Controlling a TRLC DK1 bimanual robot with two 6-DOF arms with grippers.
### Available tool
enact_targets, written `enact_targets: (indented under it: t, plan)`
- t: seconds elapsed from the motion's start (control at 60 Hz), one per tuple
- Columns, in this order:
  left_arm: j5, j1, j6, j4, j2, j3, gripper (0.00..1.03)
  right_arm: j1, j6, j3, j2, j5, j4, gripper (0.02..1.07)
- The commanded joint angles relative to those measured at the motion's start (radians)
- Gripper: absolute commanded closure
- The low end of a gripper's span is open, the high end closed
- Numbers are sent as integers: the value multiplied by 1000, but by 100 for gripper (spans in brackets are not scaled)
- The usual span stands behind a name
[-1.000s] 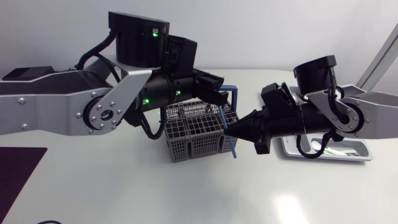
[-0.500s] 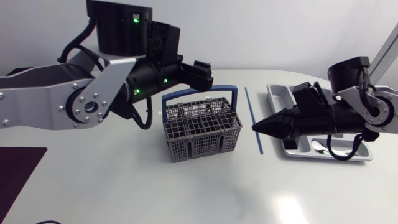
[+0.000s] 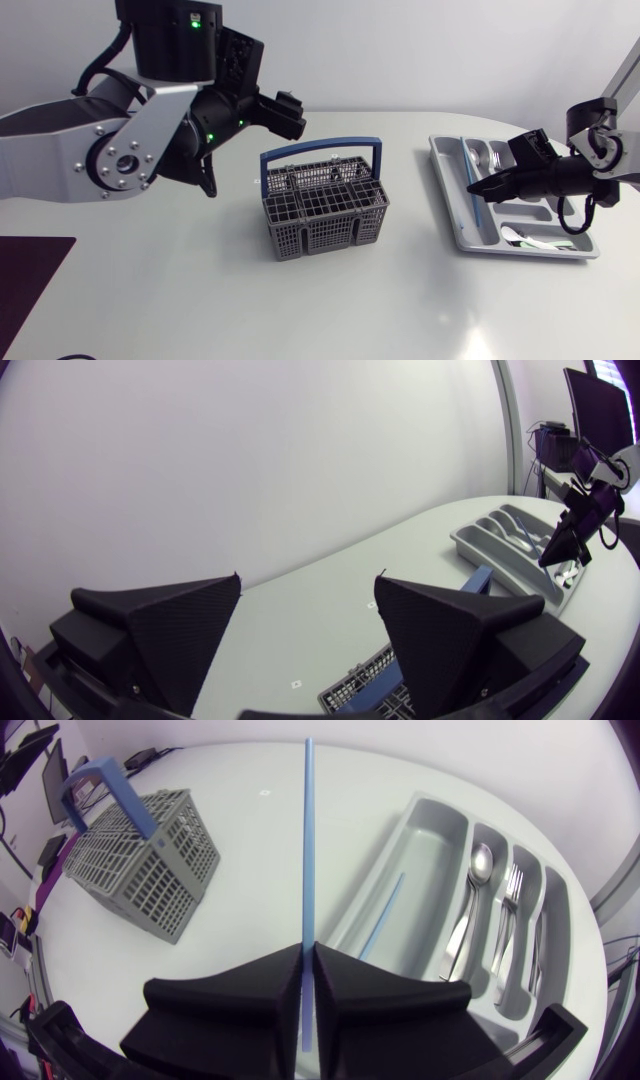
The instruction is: Unload the cutlery basket into the drawer organizer.
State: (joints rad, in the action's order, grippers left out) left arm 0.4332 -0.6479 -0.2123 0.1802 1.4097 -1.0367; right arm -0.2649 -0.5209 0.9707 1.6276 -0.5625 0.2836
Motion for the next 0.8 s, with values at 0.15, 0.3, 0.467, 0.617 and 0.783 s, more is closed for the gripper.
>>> enact_targets:
  t: [0.15,0.3,0.467,0.617,0.783]
  plan:
    - [1,28,-4,-73,-11,49,5,-10,102,85,167,88,-29,99]
    - [-47,39,39,-114,-31,78,5,-10,145,125,238,130,-26,96]
    - [-93,62,68,-153,-54,110,5,-8,160,128,242,150,-21,53]
    - [-134,82,70,-217,-95,125,5,-4,163,108,175,168,-20,20]
    - [-174,83,62,-292,-158,173,5,82,174,33,12,193,-27,18]
